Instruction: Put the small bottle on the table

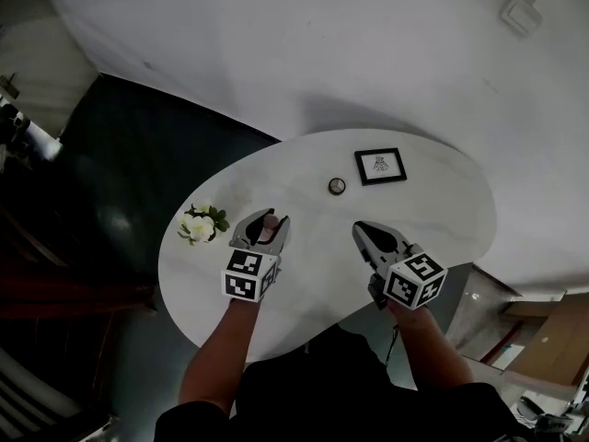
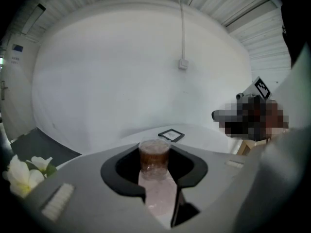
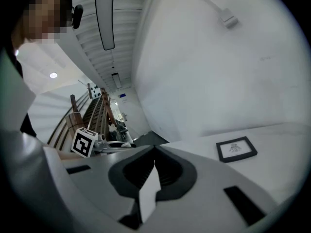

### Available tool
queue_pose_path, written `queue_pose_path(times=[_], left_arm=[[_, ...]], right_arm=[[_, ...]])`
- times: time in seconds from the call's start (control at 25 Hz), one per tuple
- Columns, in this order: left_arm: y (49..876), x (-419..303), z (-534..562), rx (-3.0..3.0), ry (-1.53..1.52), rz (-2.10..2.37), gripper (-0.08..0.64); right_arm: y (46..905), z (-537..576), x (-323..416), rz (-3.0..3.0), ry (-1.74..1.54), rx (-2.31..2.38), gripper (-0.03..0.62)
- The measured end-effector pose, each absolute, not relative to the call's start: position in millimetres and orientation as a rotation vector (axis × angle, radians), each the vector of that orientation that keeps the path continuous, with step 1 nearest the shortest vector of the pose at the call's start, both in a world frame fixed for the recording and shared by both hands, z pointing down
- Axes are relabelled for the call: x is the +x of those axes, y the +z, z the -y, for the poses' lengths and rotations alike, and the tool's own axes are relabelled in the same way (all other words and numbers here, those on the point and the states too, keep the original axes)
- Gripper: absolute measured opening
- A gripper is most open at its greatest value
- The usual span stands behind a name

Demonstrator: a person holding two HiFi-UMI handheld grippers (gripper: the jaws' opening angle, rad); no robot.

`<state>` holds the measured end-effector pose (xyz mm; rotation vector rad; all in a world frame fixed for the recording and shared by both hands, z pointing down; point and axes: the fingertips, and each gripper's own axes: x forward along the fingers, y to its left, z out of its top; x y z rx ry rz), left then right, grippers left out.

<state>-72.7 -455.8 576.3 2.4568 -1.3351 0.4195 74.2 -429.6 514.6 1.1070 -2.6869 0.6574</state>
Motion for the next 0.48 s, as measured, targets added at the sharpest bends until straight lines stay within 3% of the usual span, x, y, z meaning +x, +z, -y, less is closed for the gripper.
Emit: queue_pose_path(times=[0.48], left_arm=[[643, -57, 480, 2.380, 0.528, 1.294, 0.138]], right_arm=[[546, 445, 82, 2.647, 0.718, 1.084, 0.011]])
